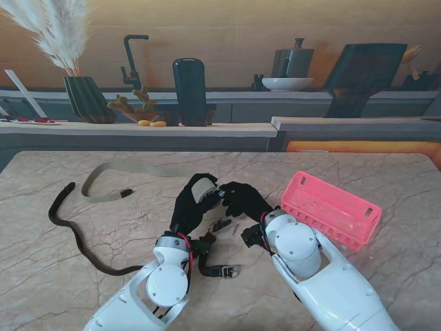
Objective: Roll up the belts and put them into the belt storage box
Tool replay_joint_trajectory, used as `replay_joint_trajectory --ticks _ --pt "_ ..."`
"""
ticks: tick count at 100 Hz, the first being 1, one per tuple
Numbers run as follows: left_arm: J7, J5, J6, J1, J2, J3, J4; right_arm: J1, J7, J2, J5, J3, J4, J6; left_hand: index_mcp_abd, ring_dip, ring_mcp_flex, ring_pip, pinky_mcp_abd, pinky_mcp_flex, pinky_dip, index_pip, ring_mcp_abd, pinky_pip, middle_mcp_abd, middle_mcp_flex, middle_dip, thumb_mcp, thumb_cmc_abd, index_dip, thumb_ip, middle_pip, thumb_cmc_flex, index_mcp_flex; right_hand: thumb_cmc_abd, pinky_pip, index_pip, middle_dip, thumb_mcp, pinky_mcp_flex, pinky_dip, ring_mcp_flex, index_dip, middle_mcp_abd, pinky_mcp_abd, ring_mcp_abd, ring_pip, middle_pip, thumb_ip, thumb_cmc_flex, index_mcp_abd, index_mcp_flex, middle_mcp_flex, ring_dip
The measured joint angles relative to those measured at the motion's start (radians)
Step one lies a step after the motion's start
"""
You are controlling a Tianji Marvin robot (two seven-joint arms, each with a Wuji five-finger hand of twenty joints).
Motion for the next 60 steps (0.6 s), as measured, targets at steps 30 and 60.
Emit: replay_joint_trajectory --ticks 30,60 --pt "-0.033 -0.123 0.035 0.006 -0.006 -0.019 -0.043 -0.022 -0.157 -0.007 -0.256 0.008 0.043 -0.199 -0.133 -0.035 -0.279 -0.159 -0.036 -0.209 -0.119 -0.193 -0.064 -0.265 -0.075 -0.292 -0.045 0.0 0.014 -0.021 0.0 -0.099 -0.062 0.025 -0.229 -0.19 -0.012 -0.055 0.223 -0.041 -0.091 -0.128 -0.019 -0.052 -0.055 -0.056 -0.315 -0.081 0.056 0.003 -0.01 -0.183 -0.154 -0.199" --pt "-0.016 -0.238 0.059 -0.017 -0.03 -0.004 -0.044 0.002 -0.295 0.025 -0.601 -0.023 0.135 -0.396 -0.217 -0.061 -0.361 -0.228 -0.077 -0.227 -0.164 -0.307 -0.118 -0.581 -0.143 -0.418 -0.083 -0.009 0.044 0.015 0.0 -0.128 -0.137 0.016 -0.269 -0.415 -0.059 -0.142 -0.005 -0.178 -0.19 -0.371 -0.087 -0.059 -0.079 -0.066 -0.552 -0.241 0.061 -0.127 -0.051 -0.351 -0.401 -0.381"
